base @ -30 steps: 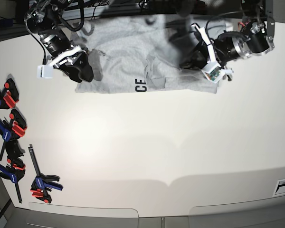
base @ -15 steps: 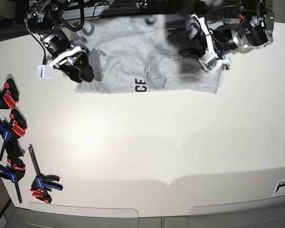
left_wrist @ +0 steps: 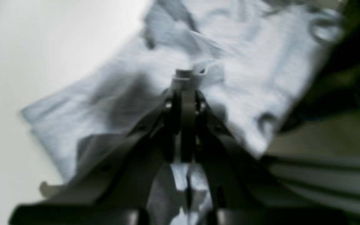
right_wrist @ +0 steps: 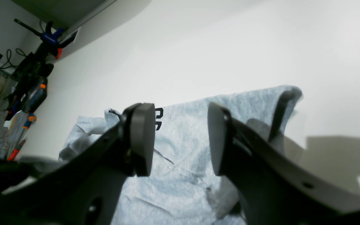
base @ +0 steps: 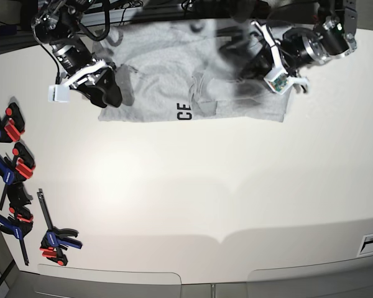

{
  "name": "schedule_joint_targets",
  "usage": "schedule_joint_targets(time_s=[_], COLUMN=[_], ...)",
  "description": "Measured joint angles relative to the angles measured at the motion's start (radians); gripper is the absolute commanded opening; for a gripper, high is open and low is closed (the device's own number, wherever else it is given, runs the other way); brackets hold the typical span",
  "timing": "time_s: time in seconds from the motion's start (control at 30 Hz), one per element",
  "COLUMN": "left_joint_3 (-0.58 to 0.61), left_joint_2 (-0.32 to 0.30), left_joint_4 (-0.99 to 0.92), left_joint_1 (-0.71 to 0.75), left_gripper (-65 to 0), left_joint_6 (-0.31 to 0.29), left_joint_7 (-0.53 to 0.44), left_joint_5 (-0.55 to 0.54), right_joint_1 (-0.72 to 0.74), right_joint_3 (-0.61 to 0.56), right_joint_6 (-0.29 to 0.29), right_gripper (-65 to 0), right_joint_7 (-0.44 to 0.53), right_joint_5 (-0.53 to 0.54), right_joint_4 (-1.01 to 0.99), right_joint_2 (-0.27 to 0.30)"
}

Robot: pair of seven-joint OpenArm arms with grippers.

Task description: Fold the T-shirt properly

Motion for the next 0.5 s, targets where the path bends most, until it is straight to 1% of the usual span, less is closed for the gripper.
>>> schedule_joint_targets(time_s=[0.07, 0.17, 0.23, 0.3, 0.33, 0.4, 0.47, 0.5], left_joint_3=[0.0, 0.003, 0.042, 0.122, 0.173, 0.278, 0.365, 0.402], left_joint_2=[0.0, 0.0, -0.003, -0.005, -0.005, -0.002, 0.0, -0.002], left_joint_4=[0.0, 0.0, 0.0, 0.0, 0.0, 0.0, 0.0, 0.0], left_joint_1=[0.001, 0.009, 0.021, 0.034, 0.036, 0.037, 0.039, 0.036], left_gripper=[-65.0, -65.0, -65.0, -65.0, -65.0, -65.0, -65.0, -65.0], left_joint_6=[0.057, 0.064, 0.064, 0.064, 0.064, 0.048, 0.051, 0.063], left_joint_7=[0.008, 0.008, 0.011, 0.019, 0.021, -0.002, -0.036, -0.043], left_joint_5=[0.056, 0.054, 0.057, 0.069, 0.094, 0.17, 0.265, 0.305], right_joint_1=[0.0, 0.0, 0.0, 0.0, 0.0, 0.0, 0.0, 0.0], right_joint_3=[0.0, 0.0, 0.0, 0.0, 0.0, 0.0, 0.0, 0.0], right_joint_6=[0.0, 0.0, 0.0, 0.0, 0.0, 0.0, 0.0, 0.0], right_gripper=[-39.2, -39.2, -39.2, -39.2, -39.2, -39.2, -39.2, -39.2], right_joint_7=[0.0, 0.0, 0.0, 0.0, 0.0, 0.0, 0.006, 0.006], right_joint_5=[0.0, 0.0, 0.0, 0.0, 0.0, 0.0, 0.0, 0.0], right_joint_4=[0.0, 0.0, 0.0, 0.0, 0.0, 0.0, 0.0, 0.0], right_joint_2=[0.0, 0.0, 0.0, 0.0, 0.0, 0.0, 0.0, 0.0])
